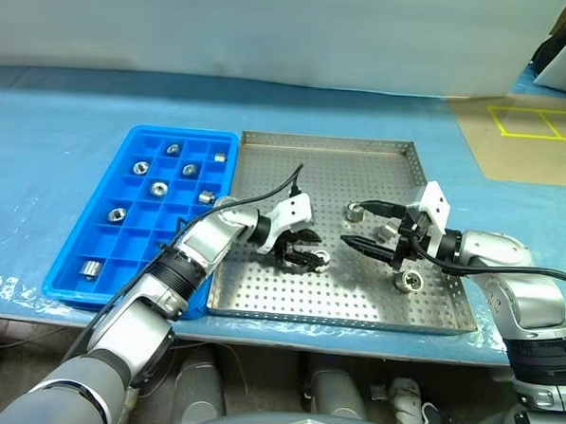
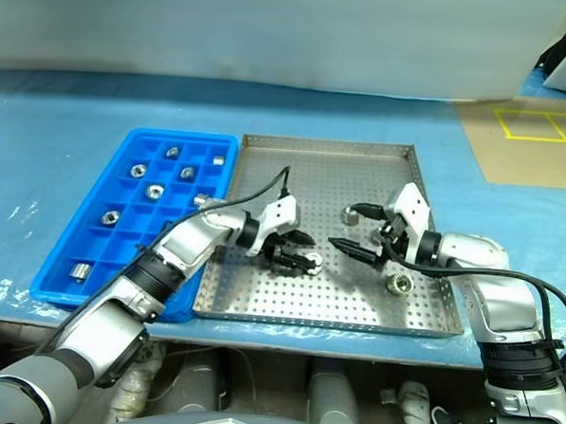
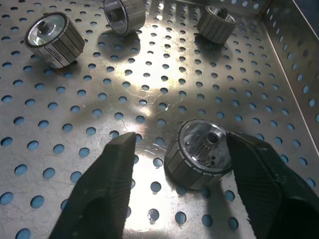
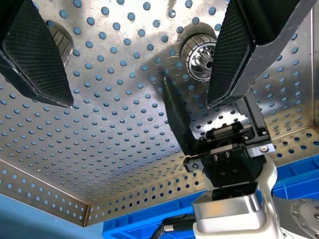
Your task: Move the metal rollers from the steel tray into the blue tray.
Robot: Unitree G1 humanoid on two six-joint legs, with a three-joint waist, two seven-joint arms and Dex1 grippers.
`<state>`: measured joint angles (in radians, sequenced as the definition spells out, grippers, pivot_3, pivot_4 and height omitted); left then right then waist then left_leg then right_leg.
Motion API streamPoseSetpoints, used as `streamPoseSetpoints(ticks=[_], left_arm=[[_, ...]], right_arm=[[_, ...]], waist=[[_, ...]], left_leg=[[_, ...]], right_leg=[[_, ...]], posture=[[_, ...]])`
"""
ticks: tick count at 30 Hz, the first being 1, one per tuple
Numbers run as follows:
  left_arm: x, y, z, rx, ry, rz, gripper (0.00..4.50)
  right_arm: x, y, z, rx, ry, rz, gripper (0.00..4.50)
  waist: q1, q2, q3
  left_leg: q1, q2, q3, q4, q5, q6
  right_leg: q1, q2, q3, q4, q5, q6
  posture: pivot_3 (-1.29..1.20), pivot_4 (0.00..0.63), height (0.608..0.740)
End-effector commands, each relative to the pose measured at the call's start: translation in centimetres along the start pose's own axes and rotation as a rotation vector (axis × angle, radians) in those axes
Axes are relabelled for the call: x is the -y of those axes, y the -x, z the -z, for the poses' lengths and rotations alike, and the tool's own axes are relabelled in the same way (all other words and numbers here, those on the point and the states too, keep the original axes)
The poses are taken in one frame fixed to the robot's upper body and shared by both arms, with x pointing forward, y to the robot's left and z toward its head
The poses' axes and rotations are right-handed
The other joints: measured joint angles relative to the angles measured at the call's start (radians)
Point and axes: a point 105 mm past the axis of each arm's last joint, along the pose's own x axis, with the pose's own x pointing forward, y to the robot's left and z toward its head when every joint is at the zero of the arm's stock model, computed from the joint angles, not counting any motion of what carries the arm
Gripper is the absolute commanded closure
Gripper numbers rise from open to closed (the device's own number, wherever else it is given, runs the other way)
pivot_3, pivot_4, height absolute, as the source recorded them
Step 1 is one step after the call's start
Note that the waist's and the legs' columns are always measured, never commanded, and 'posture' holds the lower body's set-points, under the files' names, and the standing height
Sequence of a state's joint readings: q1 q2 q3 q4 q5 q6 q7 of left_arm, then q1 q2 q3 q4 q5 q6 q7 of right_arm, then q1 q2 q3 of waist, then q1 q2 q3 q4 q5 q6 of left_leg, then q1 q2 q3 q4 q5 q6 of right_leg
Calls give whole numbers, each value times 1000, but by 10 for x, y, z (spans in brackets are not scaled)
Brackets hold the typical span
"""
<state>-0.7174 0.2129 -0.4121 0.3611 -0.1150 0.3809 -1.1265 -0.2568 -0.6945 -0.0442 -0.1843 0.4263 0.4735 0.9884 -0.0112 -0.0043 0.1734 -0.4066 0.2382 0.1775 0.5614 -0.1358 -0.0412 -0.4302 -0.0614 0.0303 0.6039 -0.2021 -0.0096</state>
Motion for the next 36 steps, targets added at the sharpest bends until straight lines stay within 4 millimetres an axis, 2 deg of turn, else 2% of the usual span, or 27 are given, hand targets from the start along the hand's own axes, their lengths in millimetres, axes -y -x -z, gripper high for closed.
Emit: streamPoseSetpoints(ticks=[1, 7, 12, 15, 19, 22, 26, 28, 33, 36], left_arm=[[3, 2, -14, 44, -1, 34, 757], [19, -6, -5, 2, 80, 157, 757], [12, -17, 5, -47, 60, 120, 757], [2, -22, 2, -27, 34, 54, 1321], [1, -18, 3, -14, 31, 50, 2627], [-3, -14, 1, 9, 39, 22, 2651], [-15, 7, -18, 134, 79, -78, 2651], [-26, 25, -30, 209, 82, -171, 2651], [-37, 76, -60, 417, 69, -433, 2651], [-36, 100, -66, 511, 109, -565, 2651]], right_arm=[[0, -2, -9, 30, 35, -7, 0], [2, -1, -9, 28, 46, 6, 0], [2, 1, -7, 30, 47, 15, 0], [3, 2, -6, 33, 49, 28, 0], [5, 2, -4, 36, 49, 32, 0], [6, 1, -2, 40, 49, 30, 0], [6, -4, -6, 64, 43, -4, 0], [7, -10, -10, 80, 37, -37, 0], [10, -32, -23, 122, 42, -153, 0], [12, -44, -35, 150, 55, -216, 0]], waist=[[0, 0, 0], [0, 0, 0], [0, 0, 0], [0, 0, 0], [-1, 0, 0], [-1, 0, 0], [-2, 0, 0], [-1, 0, 0], [5, 0, 0], [24, 0, 0]], left_leg=[[0, 0, 0, 0, 0, 0], [0, 0, 0, 0, 0, 0], [0, 0, 0, 0, 0, 0], [0, -1, 0, 0, 0, 0], [0, -1, 0, 0, 0, 0], [0, 0, 0, 0, 0, 0], [0, 0, 0, 0, 0, 0], [0, 0, 0, 0, 0, 0], [-1, 0, 0, 0, 0, 0], [-3, 1, -1, 0, 0, 0]], right_leg=[[0, 0, 0, 0, 0, 0], [0, 0, 0, 0, 0, 0], [0, 0, 0, 0, 0, 0], [0, 0, 0, 0, 0, 0], [0, 0, 0, 0, 0, 0], [0, 0, 0, 0, 0, 0], [0, 0, 0, 0, 0, 0], [-1, 0, 0, 0, 0, 0], [-1, 0, 0, 1, 0, 0], [-3, -1, -2, 1, 0, 0]], posture=[[-346, 150, 740], [-353, 150, 740], [-365, 150, 740], [-371, 150, 740], [-368, 150, 740], [-356, 150, 740], [-298, 150, 740], [-244, 150, 740], [-108, 150, 740], [-31, 150, 740]])
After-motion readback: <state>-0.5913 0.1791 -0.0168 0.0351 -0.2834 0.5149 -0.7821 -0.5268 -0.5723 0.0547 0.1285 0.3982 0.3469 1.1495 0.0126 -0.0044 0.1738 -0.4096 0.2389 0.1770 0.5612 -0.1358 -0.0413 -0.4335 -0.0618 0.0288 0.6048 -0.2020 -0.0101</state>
